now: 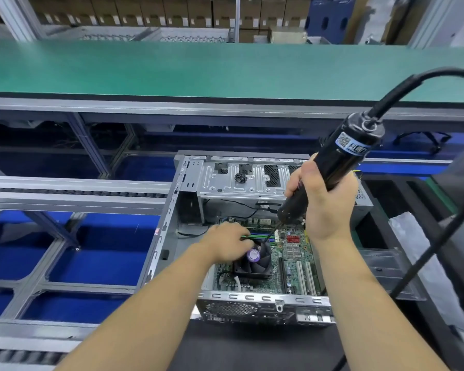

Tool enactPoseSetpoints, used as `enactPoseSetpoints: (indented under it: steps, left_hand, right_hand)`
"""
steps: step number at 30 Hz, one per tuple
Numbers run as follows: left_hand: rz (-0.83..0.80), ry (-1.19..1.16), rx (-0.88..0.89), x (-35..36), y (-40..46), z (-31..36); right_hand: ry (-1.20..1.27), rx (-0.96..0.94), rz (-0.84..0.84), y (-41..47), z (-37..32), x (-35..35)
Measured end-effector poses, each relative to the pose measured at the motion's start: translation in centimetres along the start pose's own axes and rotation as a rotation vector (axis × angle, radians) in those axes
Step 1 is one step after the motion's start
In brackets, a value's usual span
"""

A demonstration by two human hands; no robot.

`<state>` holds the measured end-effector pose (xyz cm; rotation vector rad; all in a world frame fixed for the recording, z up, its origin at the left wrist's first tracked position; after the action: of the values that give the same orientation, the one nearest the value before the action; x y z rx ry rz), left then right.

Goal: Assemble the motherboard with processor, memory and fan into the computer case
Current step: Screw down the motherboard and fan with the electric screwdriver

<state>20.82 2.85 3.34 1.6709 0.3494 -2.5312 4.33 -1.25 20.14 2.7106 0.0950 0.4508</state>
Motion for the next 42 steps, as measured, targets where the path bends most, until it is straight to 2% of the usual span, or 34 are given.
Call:
enactPoseSetpoints:
  steps: [6,7,11,17,26,31,34,36,38,42]
  left_hand:
    - [0.211,-0.198,-0.356,-2.5,-1.4,-5.6]
    - [0.201,-0.22,-0.412,-2.4,-1.8,-6.0]
    - [-0.022,-0.335,-0.531,-0.5,-3.2,-6.8]
    - [-0.153,-0.3,-0.509,0.1,-4.1,-6.1]
    - [-0.427,-0.263,-0.422,1.2,-4.8,-5.2]
    - [-0.483,-0.395,-0.43,1.3,-4.5,-5.2]
    - [-0.595,-0.434,-0.411,1.6,-4.7,-4.8]
    - [-0.702,-0.322,-0.358,1.9,-5.1,-4.5]
    - [-0.764,-0.115,-0.277,1.9,-5.6,-4.6]
    - [-0.794,0.052,-0.284,2.0,-5.7,-5.0]
  right_hand:
    - [0.025,0.022,-0.052,-1.6,1.2,2.7]
    - [0.026,0.021,-0.066,-1.9,1.3,3.3]
    - [0.015,0.028,-0.1,-2.4,1.4,4.9]
    - [0.032,-0.029,-0.135,-2.5,0.5,6.1]
    - [-0.01,0.028,-0.158,-3.2,2.0,6.1]
    - [-0.006,0.041,-0.183,-3.2,2.1,6.5]
    - [-0.003,0.051,-0.194,-3.3,2.3,6.5]
    - [-0.002,0.063,-0.206,-3.4,2.4,6.6]
    - [-0.012,0.07,-0.211,-3.5,2.5,6.7]
    - [-0.002,0.079,-0.217,-3.5,2.5,6.7]
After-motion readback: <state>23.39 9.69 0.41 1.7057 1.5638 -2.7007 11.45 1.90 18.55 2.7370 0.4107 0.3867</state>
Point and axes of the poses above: each hand's wrist, its own y-axis towards the middle knuckle, its own x-axis out of the palm, z = x × y, the point moved 5 cm from there along y, towards the middle knuckle, and after that the axes turned 10 degrees about z, right-handed, at the moved point
